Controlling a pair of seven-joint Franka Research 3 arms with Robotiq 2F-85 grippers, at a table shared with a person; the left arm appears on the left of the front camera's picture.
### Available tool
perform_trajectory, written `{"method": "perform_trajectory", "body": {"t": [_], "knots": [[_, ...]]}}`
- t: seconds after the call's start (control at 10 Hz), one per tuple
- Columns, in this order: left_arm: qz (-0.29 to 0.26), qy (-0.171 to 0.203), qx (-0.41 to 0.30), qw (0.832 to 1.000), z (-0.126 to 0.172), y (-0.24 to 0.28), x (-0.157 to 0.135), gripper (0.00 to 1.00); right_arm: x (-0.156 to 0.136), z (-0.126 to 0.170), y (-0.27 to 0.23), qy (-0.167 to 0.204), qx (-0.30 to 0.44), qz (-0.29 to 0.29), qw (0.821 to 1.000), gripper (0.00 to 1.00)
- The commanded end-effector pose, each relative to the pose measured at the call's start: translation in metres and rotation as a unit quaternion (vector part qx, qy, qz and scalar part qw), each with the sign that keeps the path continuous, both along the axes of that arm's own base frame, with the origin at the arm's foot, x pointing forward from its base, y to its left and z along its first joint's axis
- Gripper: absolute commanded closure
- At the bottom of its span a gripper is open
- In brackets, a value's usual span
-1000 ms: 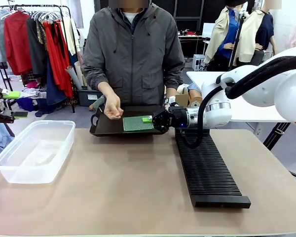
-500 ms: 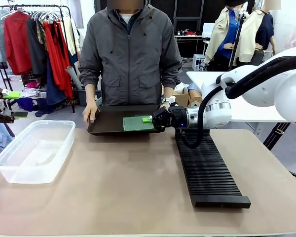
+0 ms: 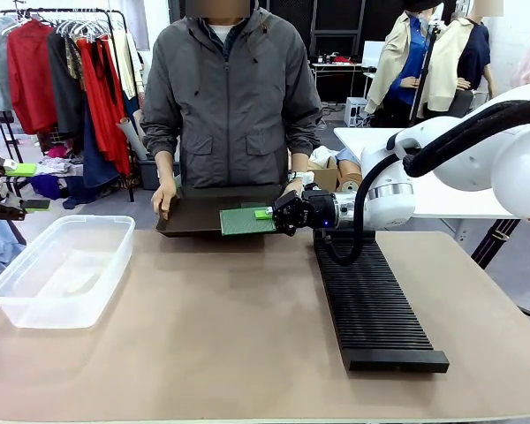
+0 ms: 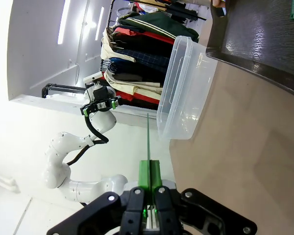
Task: Sort PCBs into racks and boxes based on the side picked up.
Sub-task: If the short side of the Blank PCB is picked up, insert it into the PCB Rack ; if the long side is picked up, place it in the Organizing box.
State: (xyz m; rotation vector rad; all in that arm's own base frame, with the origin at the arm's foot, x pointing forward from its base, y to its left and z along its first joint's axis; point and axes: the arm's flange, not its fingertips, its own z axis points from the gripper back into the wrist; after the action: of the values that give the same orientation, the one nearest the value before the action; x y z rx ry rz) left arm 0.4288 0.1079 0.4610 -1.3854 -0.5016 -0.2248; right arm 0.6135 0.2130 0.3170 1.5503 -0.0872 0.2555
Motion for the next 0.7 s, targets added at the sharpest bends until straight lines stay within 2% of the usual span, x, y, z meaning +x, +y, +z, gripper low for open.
{"method": "perform_trajectory", "body": {"t": [0.0, 0.3, 0.4, 0.6], "knots": [[-0.001, 0.002, 0.001, 1.000, 0.003, 0.001, -0.001, 0.00, -0.001, 0.002, 0.001, 0.003, 0.006, -0.005, 1.000, 1.00], [-0.001, 0.002, 0.001, 1.000, 0.003, 0.001, -0.001, 0.00, 0.000, 0.000, 0.000, 0.000, 0.000, 0.000, 1.000, 1.00], [-0.001, 0.002, 0.001, 1.000, 0.003, 0.001, -0.001, 0.00, 0.002, 0.004, -0.006, -0.040, 0.015, 0.011, 0.999, 1.00], [-0.001, 0.002, 0.001, 1.000, 0.003, 0.001, -0.001, 0.00, 0.003, 0.016, -0.025, -0.065, 0.017, 0.017, 0.998, 1.00]]}}
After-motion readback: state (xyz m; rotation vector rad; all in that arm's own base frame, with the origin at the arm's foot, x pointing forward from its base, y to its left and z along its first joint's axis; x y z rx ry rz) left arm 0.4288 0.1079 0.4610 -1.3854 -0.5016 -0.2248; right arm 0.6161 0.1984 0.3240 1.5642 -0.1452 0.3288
